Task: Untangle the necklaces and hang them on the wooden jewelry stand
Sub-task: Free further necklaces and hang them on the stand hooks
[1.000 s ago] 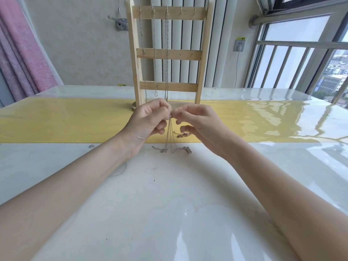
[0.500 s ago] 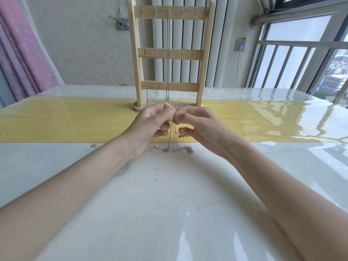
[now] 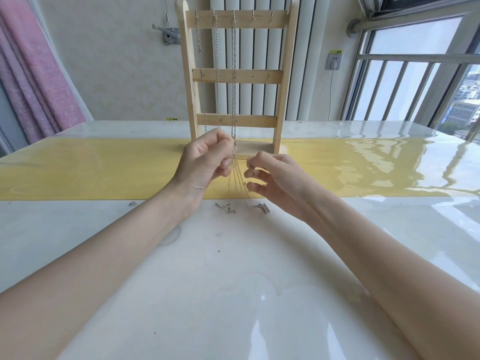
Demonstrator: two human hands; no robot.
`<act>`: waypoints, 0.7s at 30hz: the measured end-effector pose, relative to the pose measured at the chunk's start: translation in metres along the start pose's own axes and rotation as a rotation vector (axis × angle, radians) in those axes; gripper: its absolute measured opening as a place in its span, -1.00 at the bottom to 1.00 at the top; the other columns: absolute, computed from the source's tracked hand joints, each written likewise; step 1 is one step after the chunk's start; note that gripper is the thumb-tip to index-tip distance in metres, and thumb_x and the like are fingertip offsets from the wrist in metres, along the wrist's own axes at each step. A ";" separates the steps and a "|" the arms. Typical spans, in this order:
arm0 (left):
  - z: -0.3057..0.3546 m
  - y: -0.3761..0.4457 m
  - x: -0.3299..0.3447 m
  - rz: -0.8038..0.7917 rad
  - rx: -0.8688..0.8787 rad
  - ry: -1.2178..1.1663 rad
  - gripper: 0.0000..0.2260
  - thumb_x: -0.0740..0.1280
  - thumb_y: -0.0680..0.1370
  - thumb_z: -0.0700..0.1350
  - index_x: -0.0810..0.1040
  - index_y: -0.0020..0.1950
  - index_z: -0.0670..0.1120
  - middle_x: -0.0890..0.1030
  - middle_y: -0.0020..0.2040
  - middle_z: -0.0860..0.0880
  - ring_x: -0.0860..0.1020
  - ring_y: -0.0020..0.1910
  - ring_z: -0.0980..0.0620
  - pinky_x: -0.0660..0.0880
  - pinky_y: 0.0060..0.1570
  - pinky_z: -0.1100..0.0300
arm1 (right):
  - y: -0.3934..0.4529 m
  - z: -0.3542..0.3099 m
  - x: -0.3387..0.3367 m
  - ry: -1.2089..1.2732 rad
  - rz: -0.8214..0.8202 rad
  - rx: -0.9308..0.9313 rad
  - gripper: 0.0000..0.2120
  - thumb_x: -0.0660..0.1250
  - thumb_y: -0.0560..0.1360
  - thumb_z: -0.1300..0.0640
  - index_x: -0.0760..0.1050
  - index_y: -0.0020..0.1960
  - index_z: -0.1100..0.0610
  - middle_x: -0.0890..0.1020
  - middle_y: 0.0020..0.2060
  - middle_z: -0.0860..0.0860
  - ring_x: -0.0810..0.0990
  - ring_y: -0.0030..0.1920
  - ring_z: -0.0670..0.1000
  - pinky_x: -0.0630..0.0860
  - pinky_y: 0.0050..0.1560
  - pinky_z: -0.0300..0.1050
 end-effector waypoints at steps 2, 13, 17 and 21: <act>-0.006 0.001 -0.003 -0.010 -0.100 -0.076 -0.87 0.25 0.32 -0.18 0.42 -0.41 0.00 0.35 -0.40 0.03 0.31 -0.45 0.11 0.34 -0.43 0.33 | -0.001 -0.007 -0.004 0.001 0.029 -0.053 -0.77 0.29 0.51 0.29 0.48 -0.31 0.17 0.53 -0.33 -0.03 0.44 -0.26 -0.05 0.39 -0.27 -0.20; -0.017 0.000 0.001 -0.032 -0.229 -0.001 -0.76 0.20 0.51 -0.26 0.36 -0.33 -0.03 0.38 -0.33 0.06 0.35 -0.47 0.16 0.40 -0.41 0.36 | -0.004 -0.021 -0.001 -0.416 0.105 -0.268 -0.94 0.47 0.42 0.20 0.62 -0.21 0.15 0.54 -0.24 0.18 0.39 -0.39 -0.08 0.34 -0.24 -0.12; -0.017 0.000 0.002 -0.036 -0.232 0.038 -0.76 0.20 0.52 -0.24 0.36 -0.34 -0.02 0.38 -0.35 0.08 0.35 -0.46 0.15 0.39 -0.39 0.35 | -0.003 -0.020 -0.001 -0.437 0.066 -0.265 -0.94 0.46 0.43 0.23 0.61 -0.19 0.20 0.57 -0.30 0.05 0.40 -0.40 -0.13 0.37 -0.31 -0.25; -0.014 -0.001 0.003 -0.058 -0.185 0.129 -0.76 0.25 0.48 -0.23 0.36 -0.36 -0.02 0.37 -0.40 0.09 0.35 -0.43 0.15 0.39 -0.37 0.34 | -0.002 -0.017 0.003 -0.491 -0.014 -0.246 -0.91 0.39 0.49 0.25 0.55 -0.18 0.22 0.51 -0.42 -0.14 0.42 -0.42 -0.17 0.42 -0.29 -0.26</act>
Point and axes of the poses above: each hand's wrist, its own y-axis towards the middle knuckle, its own x-axis out of the palm, z = x × y, the point moved 6 cm from there along y, towards the middle knuckle
